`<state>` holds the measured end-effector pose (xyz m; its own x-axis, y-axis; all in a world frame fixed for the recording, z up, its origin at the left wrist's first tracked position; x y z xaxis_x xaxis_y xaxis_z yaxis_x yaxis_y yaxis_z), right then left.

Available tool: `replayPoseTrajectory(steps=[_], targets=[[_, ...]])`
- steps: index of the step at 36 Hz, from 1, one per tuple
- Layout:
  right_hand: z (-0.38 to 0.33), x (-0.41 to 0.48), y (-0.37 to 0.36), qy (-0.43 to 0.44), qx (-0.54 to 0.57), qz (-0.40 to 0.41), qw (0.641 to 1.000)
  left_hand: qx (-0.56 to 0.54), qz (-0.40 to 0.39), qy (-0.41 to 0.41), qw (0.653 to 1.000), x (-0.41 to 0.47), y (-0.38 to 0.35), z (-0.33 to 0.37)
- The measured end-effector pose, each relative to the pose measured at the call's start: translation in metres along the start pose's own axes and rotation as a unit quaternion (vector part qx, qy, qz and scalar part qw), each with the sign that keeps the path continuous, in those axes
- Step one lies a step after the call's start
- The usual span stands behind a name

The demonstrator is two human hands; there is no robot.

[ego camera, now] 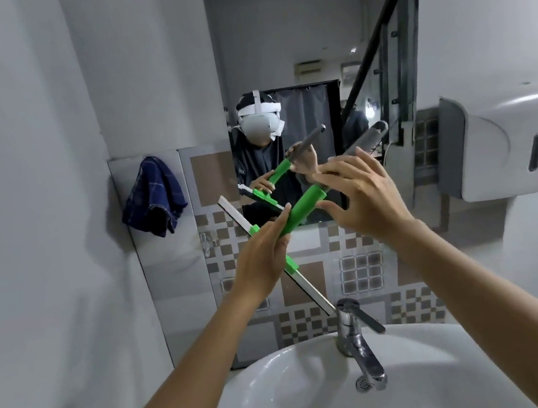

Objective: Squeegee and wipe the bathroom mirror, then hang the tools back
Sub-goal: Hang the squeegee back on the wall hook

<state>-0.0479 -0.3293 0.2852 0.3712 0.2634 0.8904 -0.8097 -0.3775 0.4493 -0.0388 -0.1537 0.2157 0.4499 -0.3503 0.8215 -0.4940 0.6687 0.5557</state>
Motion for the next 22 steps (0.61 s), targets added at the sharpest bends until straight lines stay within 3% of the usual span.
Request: replayPoseTrajectory(steps=[4,7,12,14,19,22], targets=[[-0.025,0.000,-0.014,-0.118,0.122,0.072,0.983,0.012,0.044,0.070,0.997,-0.011,0.007,-0.007],[-0.047,0.002,-0.027,-0.218,0.252,0.077,0.940,0.012,0.072,0.095,0.993,-0.017,0.011,-0.009],[-0.084,0.010,-0.062,-0.306,0.391,0.066,0.866,0.040,0.103,0.118,0.987,-0.040,0.026,-0.020],[-0.119,0.018,-0.097,-0.321,0.467,0.010,0.824,0.066,0.128,0.152,0.978,-0.059,0.042,-0.047],[-0.134,0.016,-0.116,-0.345,0.541,-0.041,0.766,0.053,0.126,0.169,0.976,-0.080,0.040,-0.065],[-0.137,0.013,-0.116,-0.348,0.547,-0.049,0.760,0.011,0.099,0.193,0.976,-0.088,0.038,-0.074]])
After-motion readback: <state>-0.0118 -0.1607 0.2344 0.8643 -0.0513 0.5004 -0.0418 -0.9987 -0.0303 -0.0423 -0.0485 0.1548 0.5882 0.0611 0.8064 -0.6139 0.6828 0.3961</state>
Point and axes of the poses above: each hand's wrist, its own x-axis towards the middle knuckle, its own y-axis out of the back of the hand, z = x × y, the point moved 4 cm from there along x, towards the middle knuckle, and after that the axes turned 8 degrees about -y, right-handed, at the moved point
